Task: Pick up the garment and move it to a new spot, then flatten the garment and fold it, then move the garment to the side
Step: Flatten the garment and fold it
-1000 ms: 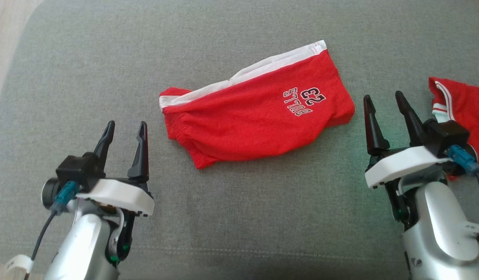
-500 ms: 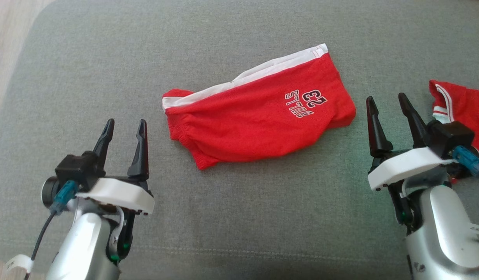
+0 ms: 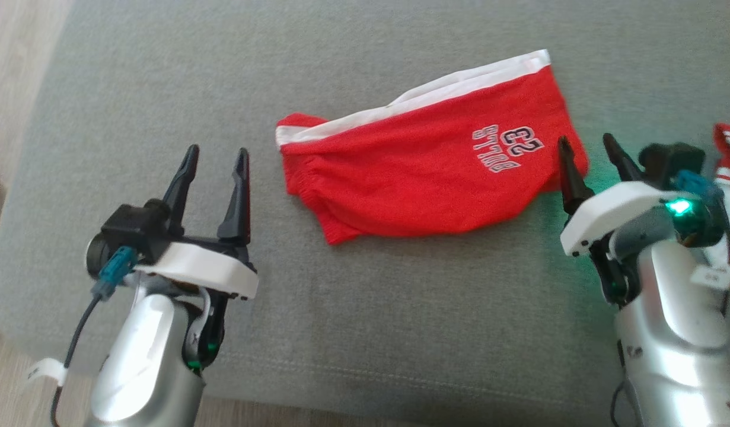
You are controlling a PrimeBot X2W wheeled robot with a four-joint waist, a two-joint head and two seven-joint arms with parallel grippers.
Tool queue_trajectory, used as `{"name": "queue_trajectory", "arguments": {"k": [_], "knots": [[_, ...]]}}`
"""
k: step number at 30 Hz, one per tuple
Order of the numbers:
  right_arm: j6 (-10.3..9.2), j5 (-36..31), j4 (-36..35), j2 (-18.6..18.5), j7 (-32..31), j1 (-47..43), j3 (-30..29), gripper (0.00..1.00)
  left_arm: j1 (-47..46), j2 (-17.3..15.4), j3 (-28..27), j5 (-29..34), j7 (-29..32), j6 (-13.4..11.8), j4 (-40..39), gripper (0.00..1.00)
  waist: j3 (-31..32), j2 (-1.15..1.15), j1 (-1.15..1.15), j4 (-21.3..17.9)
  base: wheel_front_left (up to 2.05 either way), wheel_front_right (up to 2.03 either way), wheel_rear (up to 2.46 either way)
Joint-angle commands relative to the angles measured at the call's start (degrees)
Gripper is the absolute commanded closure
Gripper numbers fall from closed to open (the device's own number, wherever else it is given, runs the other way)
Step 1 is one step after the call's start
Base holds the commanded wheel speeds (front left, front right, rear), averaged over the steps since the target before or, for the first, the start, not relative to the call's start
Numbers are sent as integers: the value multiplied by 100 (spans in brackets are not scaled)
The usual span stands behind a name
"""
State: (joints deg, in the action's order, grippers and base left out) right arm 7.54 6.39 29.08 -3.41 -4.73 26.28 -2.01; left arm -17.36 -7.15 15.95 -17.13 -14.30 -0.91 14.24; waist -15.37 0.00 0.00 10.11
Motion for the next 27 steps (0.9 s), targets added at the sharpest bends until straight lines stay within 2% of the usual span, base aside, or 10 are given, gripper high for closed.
{"name": "queue_trajectory", "arguments": {"k": [1,9,10,11,12,19,27], "knots": [[-5,-55,68,21,-96,207,95,0,-204,-53,-184,66,-70,47,-140,0,-98,0,0,118,0,0,0],[-5,-128,1096,33,-334,635,-143,0,-263,72,-320,157,-70,135,-70,0,-170,0,0,199,0,0,0],[-5,-74,1162,37,-322,654,-142,8,-260,80,-343,170,-70,143,-68,0,-167,0,0,189,0,0,0],[-5,-17,1219,41,-310,664,-113,58,-255,87,-367,183,-70,151,-67,0,-162,0,0,176,0,0,0],[-5,19,1270,44,-298,664,-77,100,-247,91,-392,196,-70,158,-66,0,-153,0,0,156,0,0,0],[-5,641,1262,51,138,399,265,100,-137,110,-501,279,-70,213,-22,0,18,0,0,-13,0,0,0],[-5,1456,731,52,651,-620,625,100,41,101,-578,327,-70,224,9,0,243,0,0,-219,0,0,0]]}}
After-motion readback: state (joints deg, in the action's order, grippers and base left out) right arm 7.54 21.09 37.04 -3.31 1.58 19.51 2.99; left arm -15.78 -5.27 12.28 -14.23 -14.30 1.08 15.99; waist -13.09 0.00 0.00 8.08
